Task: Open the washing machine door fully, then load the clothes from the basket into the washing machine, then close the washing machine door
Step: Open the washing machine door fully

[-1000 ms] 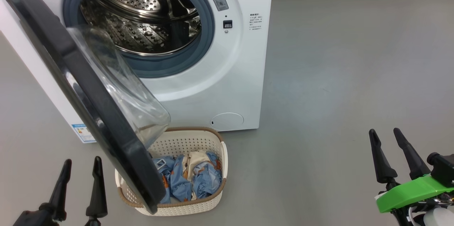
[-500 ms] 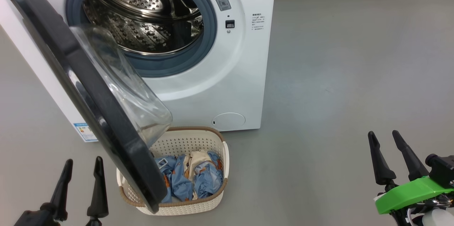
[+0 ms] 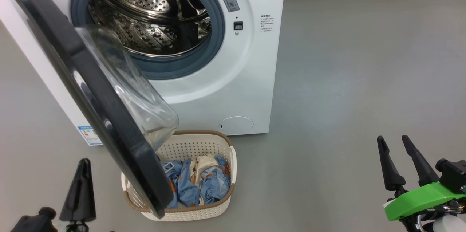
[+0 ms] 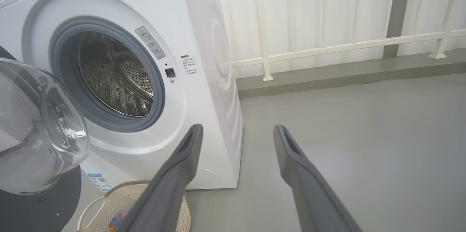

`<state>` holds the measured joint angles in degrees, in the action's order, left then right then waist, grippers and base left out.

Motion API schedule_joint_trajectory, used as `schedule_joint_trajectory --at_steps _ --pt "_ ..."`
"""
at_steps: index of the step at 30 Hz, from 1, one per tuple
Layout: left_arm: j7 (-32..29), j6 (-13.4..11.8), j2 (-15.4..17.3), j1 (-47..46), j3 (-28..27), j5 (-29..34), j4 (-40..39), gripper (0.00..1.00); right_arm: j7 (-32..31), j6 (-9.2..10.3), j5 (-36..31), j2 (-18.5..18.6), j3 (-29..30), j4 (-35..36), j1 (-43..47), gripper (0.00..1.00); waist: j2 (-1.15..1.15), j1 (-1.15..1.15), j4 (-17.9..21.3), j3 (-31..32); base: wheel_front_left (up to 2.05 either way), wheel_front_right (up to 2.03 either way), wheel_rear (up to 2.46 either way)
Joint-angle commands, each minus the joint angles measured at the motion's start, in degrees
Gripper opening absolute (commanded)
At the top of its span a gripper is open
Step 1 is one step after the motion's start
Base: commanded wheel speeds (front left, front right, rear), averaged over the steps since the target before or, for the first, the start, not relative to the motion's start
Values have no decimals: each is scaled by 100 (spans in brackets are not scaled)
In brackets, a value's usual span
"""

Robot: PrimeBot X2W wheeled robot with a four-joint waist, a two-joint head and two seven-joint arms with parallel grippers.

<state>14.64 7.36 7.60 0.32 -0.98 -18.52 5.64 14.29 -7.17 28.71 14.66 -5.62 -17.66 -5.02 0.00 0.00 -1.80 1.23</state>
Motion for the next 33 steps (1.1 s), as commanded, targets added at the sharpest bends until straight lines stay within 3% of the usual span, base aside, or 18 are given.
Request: schedule_joint_trajectory --at_steps 1,9,17,25,33 --pt "36 13 70 -214 -201 29 -243 0 71 -32 -33 92 -115 99 -98 100 0 0 -6 -1 0 0 0" --pt "36 13 8 -354 -167 230 -1323 0 71 -32 -47 66 -130 92 -80 100 0 0 -51 -6 0 0 0" --pt "36 13 65 -549 327 283 -2234 0 71 -32 -51 15 -175 80 -87 100 0 0 -55 -12 0 0 0" --pt "-335 13 192 -813 1202 2 -2284 0 71 -32 -23 -53 -315 45 -162 100 0 0 120 -15 0 0 0" --pt "-789 4 176 -641 1496 -221 -1911 0 71 -32 9 -76 -395 32 -207 100 0 0 356 -94 0 0 0"
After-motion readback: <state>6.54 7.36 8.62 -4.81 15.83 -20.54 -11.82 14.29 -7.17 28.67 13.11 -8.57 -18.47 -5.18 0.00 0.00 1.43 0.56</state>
